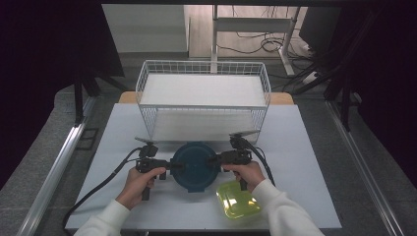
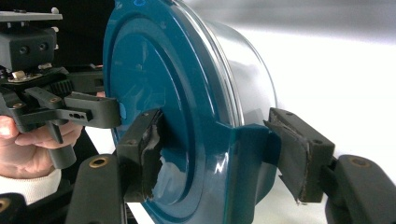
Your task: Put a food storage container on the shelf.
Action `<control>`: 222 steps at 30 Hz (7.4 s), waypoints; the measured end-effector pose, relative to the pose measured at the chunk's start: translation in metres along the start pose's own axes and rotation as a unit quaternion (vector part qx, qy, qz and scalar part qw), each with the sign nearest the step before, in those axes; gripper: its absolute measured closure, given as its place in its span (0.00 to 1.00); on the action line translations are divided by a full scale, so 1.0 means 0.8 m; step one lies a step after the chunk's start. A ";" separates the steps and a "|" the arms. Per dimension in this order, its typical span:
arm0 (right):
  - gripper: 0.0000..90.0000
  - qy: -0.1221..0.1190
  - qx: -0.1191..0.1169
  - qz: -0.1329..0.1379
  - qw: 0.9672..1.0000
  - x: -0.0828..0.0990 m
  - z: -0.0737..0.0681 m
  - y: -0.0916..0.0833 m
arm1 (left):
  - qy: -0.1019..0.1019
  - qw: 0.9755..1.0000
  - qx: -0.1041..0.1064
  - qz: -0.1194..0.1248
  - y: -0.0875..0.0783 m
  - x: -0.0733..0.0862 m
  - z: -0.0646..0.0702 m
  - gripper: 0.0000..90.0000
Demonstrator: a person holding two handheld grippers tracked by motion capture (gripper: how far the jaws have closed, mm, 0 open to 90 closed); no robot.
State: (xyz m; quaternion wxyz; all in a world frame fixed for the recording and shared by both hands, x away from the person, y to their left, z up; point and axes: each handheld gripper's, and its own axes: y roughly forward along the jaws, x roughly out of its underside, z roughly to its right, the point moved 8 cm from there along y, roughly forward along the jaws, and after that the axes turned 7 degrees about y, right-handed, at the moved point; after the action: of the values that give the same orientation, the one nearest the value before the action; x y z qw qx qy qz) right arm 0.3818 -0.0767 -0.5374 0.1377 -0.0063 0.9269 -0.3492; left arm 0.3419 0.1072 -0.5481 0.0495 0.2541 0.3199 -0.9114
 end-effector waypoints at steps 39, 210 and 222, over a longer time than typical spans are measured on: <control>0.43 -0.048 -0.018 0.080 0.995 -0.010 -0.041 -0.057 | 0.058 0.998 -0.007 0.028 -0.032 -0.041 0.054 0.44; 0.27 -0.254 0.061 0.205 0.943 -0.083 -0.107 -0.226 | 0.244 0.953 -0.121 0.133 -0.118 -0.120 0.089 0.23; 0.29 -0.289 0.113 0.168 0.936 0.032 -0.045 -0.215 | 0.245 0.958 -0.132 0.071 -0.070 -0.018 0.067 0.24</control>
State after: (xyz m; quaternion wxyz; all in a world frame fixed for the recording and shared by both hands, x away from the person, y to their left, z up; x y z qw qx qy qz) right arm 0.3329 -0.1861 -0.4062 0.4563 0.0639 0.7888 -0.4069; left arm 0.3177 0.1178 -0.4743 0.0675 0.4828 0.4207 -0.7651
